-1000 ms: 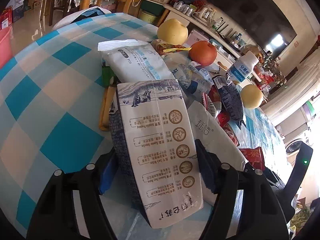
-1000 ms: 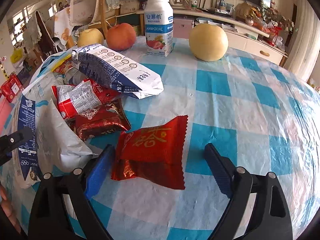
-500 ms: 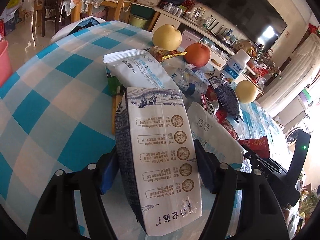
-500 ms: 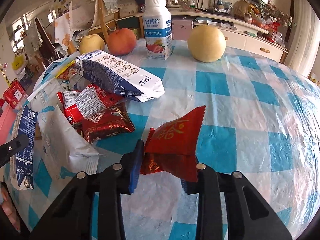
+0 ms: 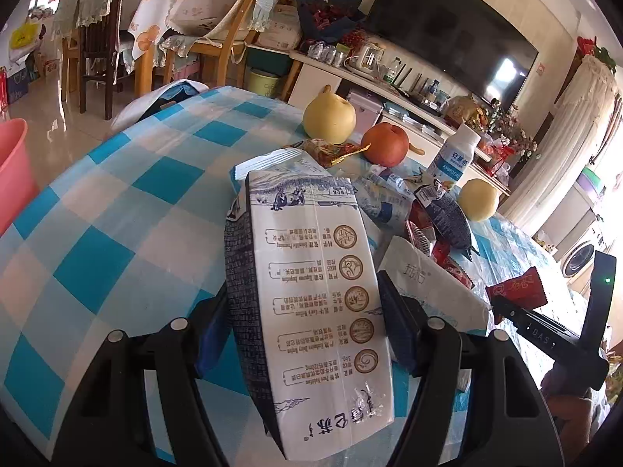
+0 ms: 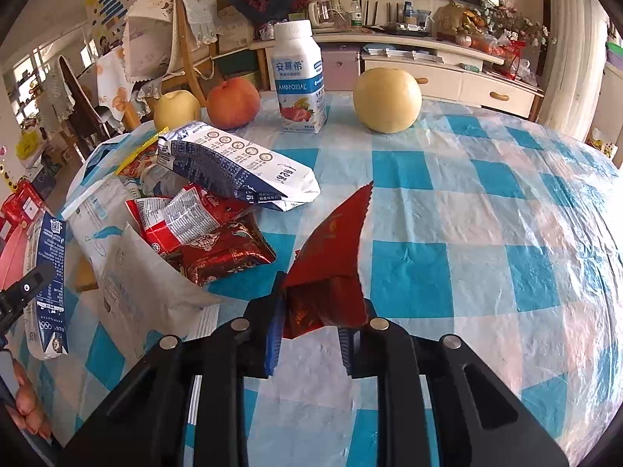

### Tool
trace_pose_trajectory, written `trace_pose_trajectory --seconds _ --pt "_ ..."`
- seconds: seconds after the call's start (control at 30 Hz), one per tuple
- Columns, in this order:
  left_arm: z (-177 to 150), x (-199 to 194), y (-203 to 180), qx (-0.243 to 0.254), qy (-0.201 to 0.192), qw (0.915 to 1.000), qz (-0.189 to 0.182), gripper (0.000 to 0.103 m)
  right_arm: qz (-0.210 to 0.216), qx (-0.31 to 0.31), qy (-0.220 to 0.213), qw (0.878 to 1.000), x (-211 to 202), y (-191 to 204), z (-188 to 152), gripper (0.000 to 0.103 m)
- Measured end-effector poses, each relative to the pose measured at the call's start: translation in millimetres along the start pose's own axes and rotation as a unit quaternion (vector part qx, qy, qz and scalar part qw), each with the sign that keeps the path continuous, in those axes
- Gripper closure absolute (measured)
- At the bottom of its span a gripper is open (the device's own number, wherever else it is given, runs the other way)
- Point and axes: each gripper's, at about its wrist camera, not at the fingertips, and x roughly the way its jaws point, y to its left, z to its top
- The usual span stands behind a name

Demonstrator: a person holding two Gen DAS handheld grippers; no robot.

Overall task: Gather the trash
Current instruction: 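Carry both held wrappers to the pink bucket and open both tools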

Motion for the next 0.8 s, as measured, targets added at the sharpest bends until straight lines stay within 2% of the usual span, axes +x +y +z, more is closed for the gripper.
trace_pose_trajectory --seconds 0.1,0.23,0.43,0.6,0.8 --pt "5 -3 10 0.001 -0.004 1.0000 0.005 0.034 -0.011 -0.003 -0.014 1.000 -10 6 0 0.078" --pt "14 -16 18 0.016 -0.029 0.9991 0.027 0.034 -0.012 0.001 -0.027 1.000 -25 14 -1 0.078" --pt "30 -36 37 0.023 -0.059 0.9964 0.057 0.034 -0.001 -0.021 -0.057 0.998 -50 53 2 0.078" --pt "44 -55 62 0.012 -0.084 0.9929 0.084 0.034 0.039 -0.053 -0.066 0.996 -64 111 5 0.078" --pt "67 -80 101 -0.012 -0.121 0.9838 0.132 0.034 0.120 -0.135 -0.058 0.982 -70 222 8 0.078"
